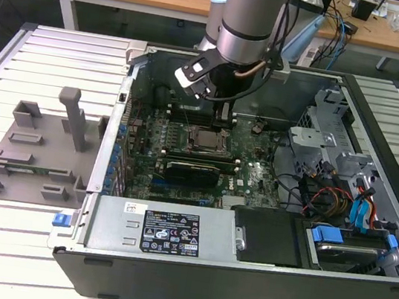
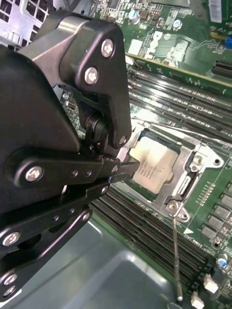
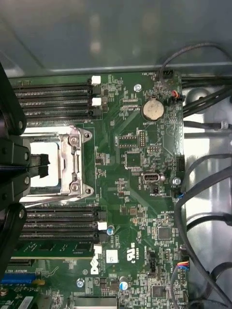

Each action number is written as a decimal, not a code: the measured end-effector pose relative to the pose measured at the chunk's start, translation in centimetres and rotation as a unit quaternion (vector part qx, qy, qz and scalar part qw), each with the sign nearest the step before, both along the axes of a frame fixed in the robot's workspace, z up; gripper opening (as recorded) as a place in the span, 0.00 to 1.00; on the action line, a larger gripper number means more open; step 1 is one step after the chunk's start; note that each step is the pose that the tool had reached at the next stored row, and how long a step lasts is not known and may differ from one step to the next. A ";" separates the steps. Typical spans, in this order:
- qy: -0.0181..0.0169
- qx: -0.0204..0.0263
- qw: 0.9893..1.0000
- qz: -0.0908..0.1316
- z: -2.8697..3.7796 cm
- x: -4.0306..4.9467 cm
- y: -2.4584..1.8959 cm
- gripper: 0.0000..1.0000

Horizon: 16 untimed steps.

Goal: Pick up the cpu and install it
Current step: 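Close the cpu cover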

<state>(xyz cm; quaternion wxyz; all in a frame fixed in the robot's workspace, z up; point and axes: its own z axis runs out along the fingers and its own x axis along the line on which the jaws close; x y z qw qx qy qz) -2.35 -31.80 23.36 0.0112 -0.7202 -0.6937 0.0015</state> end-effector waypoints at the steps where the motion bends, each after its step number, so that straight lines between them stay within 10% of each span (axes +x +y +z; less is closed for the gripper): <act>1: 0.000 0.000 1.000 0.001 -0.03 -0.06 -0.02 0.11; 16: 0.000 0.000 1.000 0.026 -0.33 -0.74 0.16 0.11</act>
